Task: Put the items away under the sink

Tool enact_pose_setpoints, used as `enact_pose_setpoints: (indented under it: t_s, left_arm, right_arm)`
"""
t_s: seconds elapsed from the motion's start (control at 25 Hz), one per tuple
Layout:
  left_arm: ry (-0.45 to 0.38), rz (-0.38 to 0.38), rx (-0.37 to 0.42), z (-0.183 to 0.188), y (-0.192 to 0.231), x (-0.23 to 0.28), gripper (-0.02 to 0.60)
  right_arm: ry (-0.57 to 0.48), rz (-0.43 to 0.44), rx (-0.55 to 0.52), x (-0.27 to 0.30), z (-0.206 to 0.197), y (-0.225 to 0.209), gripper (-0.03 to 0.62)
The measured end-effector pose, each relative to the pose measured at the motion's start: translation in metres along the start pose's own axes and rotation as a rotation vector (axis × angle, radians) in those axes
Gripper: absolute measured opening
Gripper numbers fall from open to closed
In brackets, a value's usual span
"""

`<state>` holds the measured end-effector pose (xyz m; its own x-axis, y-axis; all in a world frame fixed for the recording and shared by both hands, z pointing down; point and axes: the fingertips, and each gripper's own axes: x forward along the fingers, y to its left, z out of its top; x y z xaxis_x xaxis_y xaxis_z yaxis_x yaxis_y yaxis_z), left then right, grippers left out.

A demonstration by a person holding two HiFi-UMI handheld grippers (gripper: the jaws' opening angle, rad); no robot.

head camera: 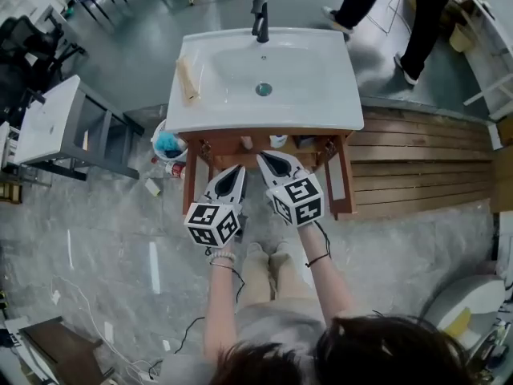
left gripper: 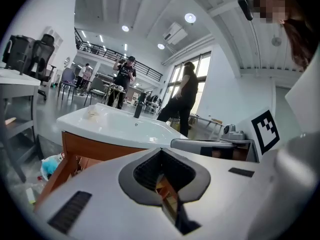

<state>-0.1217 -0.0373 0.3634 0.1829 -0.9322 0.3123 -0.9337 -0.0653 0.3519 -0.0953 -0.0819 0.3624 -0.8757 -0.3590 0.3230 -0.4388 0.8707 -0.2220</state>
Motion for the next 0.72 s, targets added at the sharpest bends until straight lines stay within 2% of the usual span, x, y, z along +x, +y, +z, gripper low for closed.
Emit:
enact_pose_setpoints:
  t_s: [0.28,0.72]
  left_arm:
    - [-0.058,-0.007,0.028,0.024,-0.024,-0.011,0.002]
    - [-0.102,0.011,0.07,0.049,-0.05,-0.036,0.002]
  right_arm:
    - [-0.082,0.006,0.087,-0.02,0.023,0.002,0.017]
    - [-0.117,0.08,0.078,-0.044,0.057,0.015,0.017]
